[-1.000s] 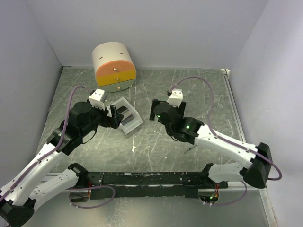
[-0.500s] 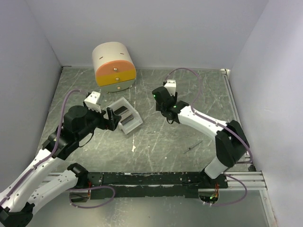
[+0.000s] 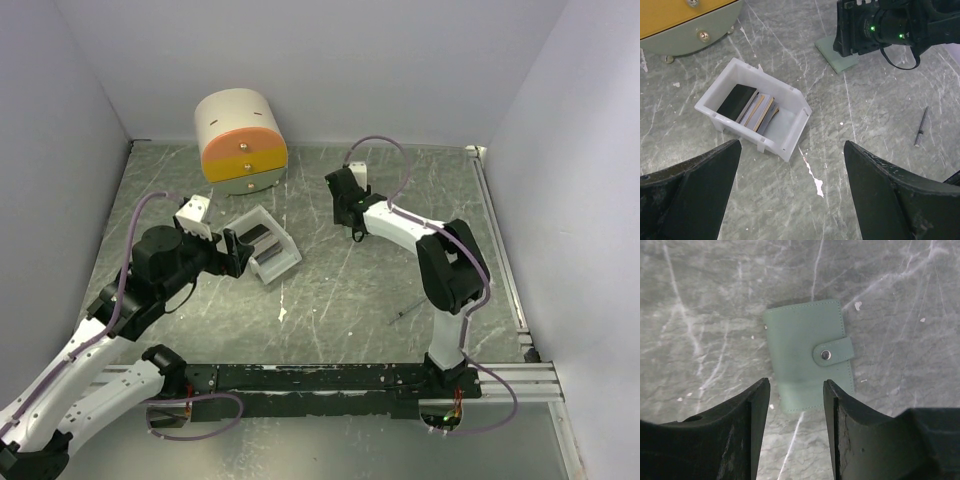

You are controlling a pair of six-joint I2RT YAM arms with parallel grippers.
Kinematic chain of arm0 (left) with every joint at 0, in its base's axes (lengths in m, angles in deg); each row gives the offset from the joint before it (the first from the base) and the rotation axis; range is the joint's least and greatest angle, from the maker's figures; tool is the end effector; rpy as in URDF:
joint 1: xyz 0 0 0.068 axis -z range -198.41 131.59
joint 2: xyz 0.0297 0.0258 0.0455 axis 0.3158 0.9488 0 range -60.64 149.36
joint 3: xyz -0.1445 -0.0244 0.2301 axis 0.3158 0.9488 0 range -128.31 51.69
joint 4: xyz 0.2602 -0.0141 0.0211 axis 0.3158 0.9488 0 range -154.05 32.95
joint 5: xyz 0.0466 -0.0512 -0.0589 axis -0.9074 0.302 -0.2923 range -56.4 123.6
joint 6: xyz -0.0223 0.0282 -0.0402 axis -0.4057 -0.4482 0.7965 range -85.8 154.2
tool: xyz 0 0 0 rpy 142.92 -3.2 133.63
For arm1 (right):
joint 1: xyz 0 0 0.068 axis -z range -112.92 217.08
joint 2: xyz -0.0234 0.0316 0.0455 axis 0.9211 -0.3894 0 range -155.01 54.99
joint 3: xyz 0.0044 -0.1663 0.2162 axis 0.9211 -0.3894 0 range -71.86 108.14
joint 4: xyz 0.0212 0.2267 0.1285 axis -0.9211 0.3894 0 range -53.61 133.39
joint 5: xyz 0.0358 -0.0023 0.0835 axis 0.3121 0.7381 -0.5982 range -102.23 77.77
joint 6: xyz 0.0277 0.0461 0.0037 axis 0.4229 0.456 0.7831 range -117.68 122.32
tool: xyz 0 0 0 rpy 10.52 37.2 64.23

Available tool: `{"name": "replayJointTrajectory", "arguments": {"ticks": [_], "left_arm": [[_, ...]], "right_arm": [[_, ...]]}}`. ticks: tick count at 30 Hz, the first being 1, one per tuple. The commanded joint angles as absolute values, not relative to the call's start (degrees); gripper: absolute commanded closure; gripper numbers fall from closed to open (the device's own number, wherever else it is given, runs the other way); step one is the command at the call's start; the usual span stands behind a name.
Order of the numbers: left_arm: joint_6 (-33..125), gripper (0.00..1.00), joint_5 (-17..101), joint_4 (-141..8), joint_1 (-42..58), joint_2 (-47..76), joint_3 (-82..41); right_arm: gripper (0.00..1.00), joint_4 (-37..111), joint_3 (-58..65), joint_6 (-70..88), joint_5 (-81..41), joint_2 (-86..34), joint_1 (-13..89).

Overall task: Put the credit cards into the card holder
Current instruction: Move the card holder to the center of the board.

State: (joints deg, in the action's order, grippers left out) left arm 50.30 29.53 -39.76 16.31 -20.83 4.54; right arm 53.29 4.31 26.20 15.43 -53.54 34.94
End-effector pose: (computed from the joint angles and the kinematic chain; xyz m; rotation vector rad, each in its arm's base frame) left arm 0.1308 -0.0875 0.3414 0.2583 1.8846 -0.5431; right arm 0.3575 0.2050 0.2034 0.0439 2.3080 -0.0990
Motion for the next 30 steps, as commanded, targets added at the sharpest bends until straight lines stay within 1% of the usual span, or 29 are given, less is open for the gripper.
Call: {"name": "replayJointTrajectory", "arguments": {"ticks": [1, 8, 15, 24, 30], "left_arm": [[49.41, 0.04, 28.24, -39.56, 16.66, -21.8, 5.06], [49.34, 0.04, 29.31, -39.51, 16.66, -21.69, 5.12], [49.17, 0.04, 30.11, -39.66, 16.66, -21.29, 5.22], [49.06, 0.04, 30.46, -39.65, 16.66, -21.26, 5.17], [49.01, 0.04, 30.2, -39.8, 16.66, -21.61, 5.29]], "right_arm": [[0.52, 52.08, 5.72, 23.6, 13.03, -55.75, 37.15], [0.51, 53.54, 9.22, 22.69, 12.58, -60.42, 38.57], [0.52, 51.56, 6.95, 21.22, 12.2, -63.19, 40.85], [0.77, 49.8, 1.71, 20.31, 10.45, -62.1, 41.86], [0.89, 49.48, -0.73, 20.17, 9.91, -59.8, 41.94]]}}
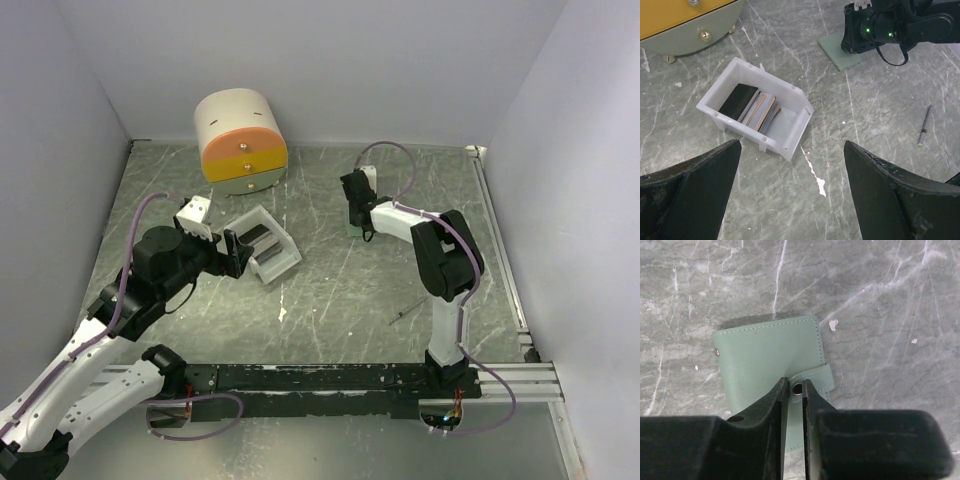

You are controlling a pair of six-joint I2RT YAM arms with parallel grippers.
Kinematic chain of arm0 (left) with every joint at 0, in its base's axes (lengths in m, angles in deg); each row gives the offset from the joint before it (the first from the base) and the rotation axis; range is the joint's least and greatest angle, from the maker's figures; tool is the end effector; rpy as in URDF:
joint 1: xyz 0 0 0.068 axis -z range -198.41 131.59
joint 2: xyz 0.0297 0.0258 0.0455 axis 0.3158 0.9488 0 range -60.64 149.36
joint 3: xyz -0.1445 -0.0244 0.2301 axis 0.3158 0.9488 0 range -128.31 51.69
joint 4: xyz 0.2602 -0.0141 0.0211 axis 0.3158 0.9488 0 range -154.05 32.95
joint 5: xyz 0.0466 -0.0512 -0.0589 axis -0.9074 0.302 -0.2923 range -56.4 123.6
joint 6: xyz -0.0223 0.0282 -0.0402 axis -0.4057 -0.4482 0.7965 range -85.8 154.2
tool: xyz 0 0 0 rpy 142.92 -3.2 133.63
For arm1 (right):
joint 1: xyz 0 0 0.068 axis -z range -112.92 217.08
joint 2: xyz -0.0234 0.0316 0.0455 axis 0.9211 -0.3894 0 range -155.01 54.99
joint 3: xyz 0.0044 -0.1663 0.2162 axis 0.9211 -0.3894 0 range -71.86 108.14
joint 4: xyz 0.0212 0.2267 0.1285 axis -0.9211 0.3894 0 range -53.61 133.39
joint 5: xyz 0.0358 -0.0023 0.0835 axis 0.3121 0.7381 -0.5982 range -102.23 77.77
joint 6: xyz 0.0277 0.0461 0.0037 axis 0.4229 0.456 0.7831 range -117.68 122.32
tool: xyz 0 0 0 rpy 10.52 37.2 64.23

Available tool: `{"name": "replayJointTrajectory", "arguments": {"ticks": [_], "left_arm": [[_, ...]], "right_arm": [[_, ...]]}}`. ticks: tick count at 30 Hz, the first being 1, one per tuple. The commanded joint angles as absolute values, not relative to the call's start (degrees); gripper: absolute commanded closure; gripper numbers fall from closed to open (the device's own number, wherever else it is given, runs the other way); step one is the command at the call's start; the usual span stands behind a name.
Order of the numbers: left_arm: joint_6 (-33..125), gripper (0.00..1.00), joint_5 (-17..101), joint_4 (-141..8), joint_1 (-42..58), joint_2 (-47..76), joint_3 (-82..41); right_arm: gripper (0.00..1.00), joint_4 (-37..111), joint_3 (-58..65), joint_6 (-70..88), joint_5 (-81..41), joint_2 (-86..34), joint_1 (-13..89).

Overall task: Put the credit cards into the card holder
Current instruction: Move the card holder to the center of the board, then pick up the card holder from the center of the board.

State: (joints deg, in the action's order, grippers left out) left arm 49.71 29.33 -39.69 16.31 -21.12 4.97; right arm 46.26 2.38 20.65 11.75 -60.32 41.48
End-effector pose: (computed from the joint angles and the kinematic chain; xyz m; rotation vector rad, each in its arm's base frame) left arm 0.1302 -0.0870 0.3394 0.2660 1.8857 -0.5317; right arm 0.3887 0.1701 0.1537 0.0277 2.3645 -0.1518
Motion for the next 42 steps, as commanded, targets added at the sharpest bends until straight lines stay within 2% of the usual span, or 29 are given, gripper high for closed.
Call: {"name": "replayJointTrajectory", "arguments": {"ticks": [1, 6, 12, 20, 32, 36, 42], "left_arm": [[48.98, 0.04, 30.18, -39.78, 16.66, -21.66, 5.3], [49.15, 0.04, 29.65, -39.61, 16.66, -21.59, 5.32], [50.03, 0.04, 28.61, -39.61, 16.66, -20.91, 5.42], [53.78, 0.04, 32.26, -38.15, 16.66, -17.18, 4.35], [64.82, 0.03, 41.44, -42.0, 16.66, -12.82, 7.38], [67.1, 0.13, 46.89, -44.98, 16.75, -9.85, 8.39], [71.42, 0.09, 52.37, -49.87, 16.74, -5.94, 9.83]], "right_arm": [[0.92, 49.57, -1.2, 20.2, 9.66, -58.91, 41.85], [1.0, 49.75, -4.58, 20.99, 8.35, -55.52, 41.65], [1.0, 50.46, -9.65, 22.59, 6.72, -49.29, 39.18], [1.0, 53.23, -18.56, 27.43, 4.51, -38.79, 30.96], [1.0, 48.4, -29.25, 35.82, -11.13, -23.62, 27.47], [1.0, 46.22, -30.48, 38.14, -15.02, -18.88, 27.41], [1.0, 40.3, -31.86, 42.06, -22.23, -12.07, 27.24]]}}
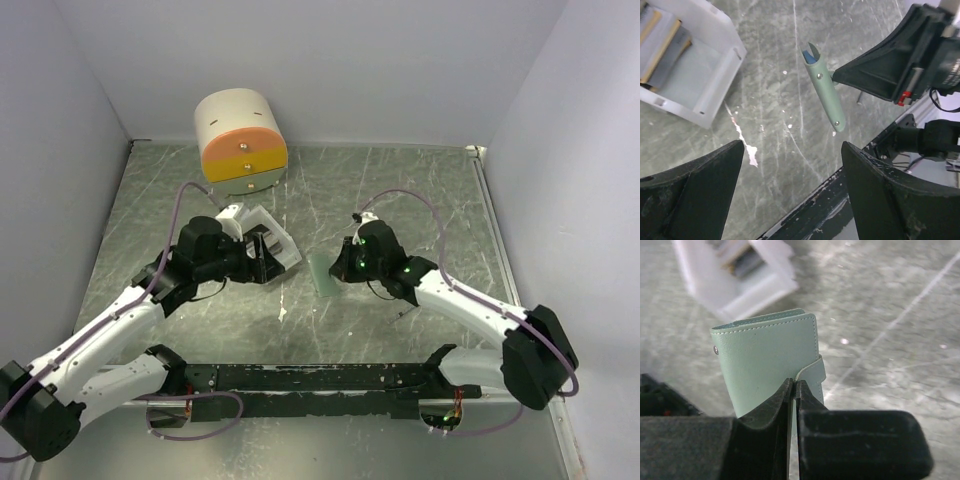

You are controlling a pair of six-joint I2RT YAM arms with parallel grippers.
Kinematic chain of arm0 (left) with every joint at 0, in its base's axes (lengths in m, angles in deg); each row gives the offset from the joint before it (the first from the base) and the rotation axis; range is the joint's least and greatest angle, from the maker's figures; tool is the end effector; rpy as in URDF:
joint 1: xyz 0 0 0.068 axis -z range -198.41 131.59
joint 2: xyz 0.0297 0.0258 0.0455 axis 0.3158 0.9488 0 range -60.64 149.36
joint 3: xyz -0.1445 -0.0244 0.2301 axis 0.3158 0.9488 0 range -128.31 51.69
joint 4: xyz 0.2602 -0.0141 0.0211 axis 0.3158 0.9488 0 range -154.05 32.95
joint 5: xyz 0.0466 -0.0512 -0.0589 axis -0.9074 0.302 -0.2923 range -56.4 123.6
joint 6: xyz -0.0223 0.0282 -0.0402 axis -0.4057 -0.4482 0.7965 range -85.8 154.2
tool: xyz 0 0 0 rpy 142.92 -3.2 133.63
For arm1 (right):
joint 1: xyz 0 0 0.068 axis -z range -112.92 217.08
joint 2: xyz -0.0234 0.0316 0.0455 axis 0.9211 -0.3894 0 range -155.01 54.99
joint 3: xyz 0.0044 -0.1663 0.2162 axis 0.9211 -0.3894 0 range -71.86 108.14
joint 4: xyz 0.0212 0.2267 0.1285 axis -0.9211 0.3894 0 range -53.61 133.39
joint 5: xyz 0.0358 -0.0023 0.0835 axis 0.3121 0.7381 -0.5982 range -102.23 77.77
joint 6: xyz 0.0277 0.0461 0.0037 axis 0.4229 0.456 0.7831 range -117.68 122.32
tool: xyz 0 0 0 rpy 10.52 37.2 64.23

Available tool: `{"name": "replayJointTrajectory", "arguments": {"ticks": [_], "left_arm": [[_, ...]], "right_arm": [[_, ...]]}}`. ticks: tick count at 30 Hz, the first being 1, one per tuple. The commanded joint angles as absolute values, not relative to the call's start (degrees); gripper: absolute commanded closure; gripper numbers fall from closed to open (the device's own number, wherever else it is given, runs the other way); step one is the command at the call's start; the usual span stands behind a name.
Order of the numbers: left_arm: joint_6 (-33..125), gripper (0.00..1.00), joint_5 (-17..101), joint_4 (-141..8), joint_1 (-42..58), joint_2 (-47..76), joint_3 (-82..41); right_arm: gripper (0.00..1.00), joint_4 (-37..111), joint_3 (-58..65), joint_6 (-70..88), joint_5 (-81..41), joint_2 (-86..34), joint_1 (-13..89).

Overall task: Put the credit cards into the card holder
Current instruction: Pick up the card holder from the center of the board, then open the card holder at the center of the board.

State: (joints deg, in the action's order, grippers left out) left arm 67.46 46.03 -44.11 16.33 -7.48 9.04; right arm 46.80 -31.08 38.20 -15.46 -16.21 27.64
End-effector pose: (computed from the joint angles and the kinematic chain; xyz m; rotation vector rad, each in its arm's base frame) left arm 0.1660 -0.1245 0.2839 0.1676 2.2261 -0.9138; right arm 0.1992 0.1663 0.2194 -0.1054 2.3946 0.7232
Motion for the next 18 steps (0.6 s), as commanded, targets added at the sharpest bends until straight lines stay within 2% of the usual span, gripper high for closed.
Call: {"name": "replayJointTrajectory", "arguments": {"ticks": [1, 5, 18], "left_arm": [[72.1, 0.08, 53.07, -50.93, 16.73, -5.52, 9.94], [73.76, 0.08, 55.65, -54.35, 16.75, -3.65, 10.45], [75.4, 0.09, 56.85, -57.76, 16.82, 0.68, 11.77]], "right_arm": [[1.0, 38.89, -32.22, 42.92, -23.31, -10.98, 27.11], [1.0, 35.0, -32.81, 45.2, -26.92, -9.88, 26.0], [1.0, 31.72, -32.78, 46.67, -25.44, -10.89, 20.53]]}}
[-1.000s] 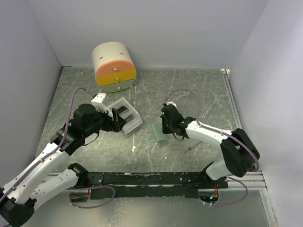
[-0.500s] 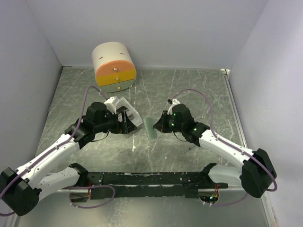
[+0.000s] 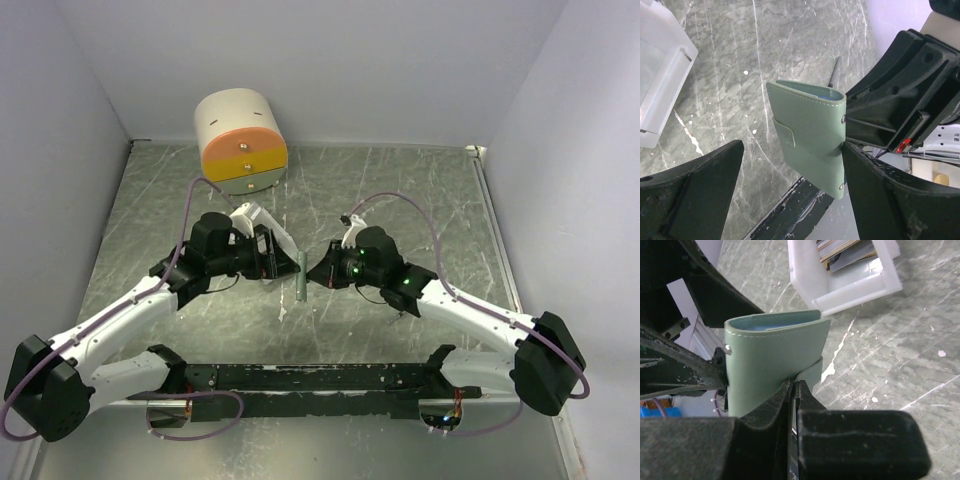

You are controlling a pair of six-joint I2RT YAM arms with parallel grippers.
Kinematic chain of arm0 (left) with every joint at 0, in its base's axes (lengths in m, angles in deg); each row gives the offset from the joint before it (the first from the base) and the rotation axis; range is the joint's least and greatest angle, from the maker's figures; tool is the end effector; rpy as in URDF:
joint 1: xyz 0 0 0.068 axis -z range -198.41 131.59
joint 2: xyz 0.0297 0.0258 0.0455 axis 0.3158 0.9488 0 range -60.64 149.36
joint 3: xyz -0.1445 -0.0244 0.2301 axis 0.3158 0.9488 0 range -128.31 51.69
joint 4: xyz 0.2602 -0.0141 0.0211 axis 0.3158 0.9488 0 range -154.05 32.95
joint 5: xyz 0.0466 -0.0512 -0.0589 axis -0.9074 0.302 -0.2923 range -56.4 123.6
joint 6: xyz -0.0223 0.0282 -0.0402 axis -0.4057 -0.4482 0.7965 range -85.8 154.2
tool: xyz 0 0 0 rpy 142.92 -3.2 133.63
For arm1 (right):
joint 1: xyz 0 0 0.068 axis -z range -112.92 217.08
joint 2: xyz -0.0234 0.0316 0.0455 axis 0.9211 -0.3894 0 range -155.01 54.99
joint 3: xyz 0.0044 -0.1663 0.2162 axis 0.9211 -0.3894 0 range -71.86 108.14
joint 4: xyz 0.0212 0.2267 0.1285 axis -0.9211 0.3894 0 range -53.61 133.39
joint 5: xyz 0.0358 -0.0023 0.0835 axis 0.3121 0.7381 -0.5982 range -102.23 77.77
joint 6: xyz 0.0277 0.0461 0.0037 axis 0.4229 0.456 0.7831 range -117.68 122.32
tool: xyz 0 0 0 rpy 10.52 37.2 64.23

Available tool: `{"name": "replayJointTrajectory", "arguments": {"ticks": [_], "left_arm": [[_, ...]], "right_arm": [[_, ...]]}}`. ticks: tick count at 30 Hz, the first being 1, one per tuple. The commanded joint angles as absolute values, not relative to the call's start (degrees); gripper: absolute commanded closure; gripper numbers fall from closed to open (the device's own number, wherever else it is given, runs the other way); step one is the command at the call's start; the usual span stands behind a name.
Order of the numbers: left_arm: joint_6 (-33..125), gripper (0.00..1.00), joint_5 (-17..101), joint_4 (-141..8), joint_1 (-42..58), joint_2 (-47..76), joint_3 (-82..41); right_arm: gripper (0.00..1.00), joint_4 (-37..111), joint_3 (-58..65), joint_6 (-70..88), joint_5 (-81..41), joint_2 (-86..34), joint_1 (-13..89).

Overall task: Put the credit cards into the card holder
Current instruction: Open the card holder at the center of the board.

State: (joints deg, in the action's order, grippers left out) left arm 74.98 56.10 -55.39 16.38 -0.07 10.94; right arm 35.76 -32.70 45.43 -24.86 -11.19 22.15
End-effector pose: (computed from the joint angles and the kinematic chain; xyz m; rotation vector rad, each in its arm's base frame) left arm 0.1853 -0.1453 0.2658 0.1481 2.2552 -1.1711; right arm 0.1760 0.1865 0.2488 -0.1884 2.2265 1.1378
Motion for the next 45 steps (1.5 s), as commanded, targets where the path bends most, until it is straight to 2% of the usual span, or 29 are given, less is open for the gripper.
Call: {"name": "replayJointTrajectory", "arguments": {"ticks": [1, 5, 16, 20, 25, 27, 29, 34, 42, 45], "left_arm": [[75.3, 0.09, 56.28, -57.52, 16.78, 0.83, 11.79], [75.25, 0.11, 55.52, -56.3, 16.75, 1.51, 11.69], [78.25, 0.0, 59.6, -60.77, 16.82, -4.43, 13.46], [76.38, 0.04, 57.48, -58.71, 16.76, -2.56, 13.29], [75.22, 0.13, 57.5, -58.09, 16.83, -0.01, 12.85], [75.04, 0.25, 56.92, -58.13, 16.81, 0.19, 13.15], [74.76, 0.49, 55.9, -57.24, 16.79, 0.08, 13.07], [73.35, 0.92, 55.31, -55.64, 16.82, -1.24, 13.08], [73.43, 0.92, 57.3, -56.75, 16.79, -1.71, 15.03], [73.3, 0.74, 54.95, -54.41, 16.8, -0.39, 14.27]], "right_arm": [[1.0, 31.58, -32.74, 46.7, -25.49, -10.73, 20.25], [1.0, 34.02, -31.56, 45.63, -23.34, -10.69, 18.94], [1.0, 35.57, -32.33, 46.3, -20.35, -9.97, 18.32], [1.0, 34.48, -32.15, 46.91, -21.18, -9.54, 18.3], [1.0, 34.12, -31.7, 47.06, -21.64, -9.28, 18.18], [1.0, 34.29, -31.6, 46.97, -21.47, -9.18, 18.14], [1.0, 36.04, -31.25, 46.78, -19.92, -9.28, 18.19], [1.0, 40.78, -30.94, 44.94, -14.23, -8.78, 18.25], [1.0, 42.61, -32.19, 42.87, -11.24, -6.28, 18.5], [1.0, 41.87, -32.16, 40.87, -14.28, -4.68, 18.48]]}}
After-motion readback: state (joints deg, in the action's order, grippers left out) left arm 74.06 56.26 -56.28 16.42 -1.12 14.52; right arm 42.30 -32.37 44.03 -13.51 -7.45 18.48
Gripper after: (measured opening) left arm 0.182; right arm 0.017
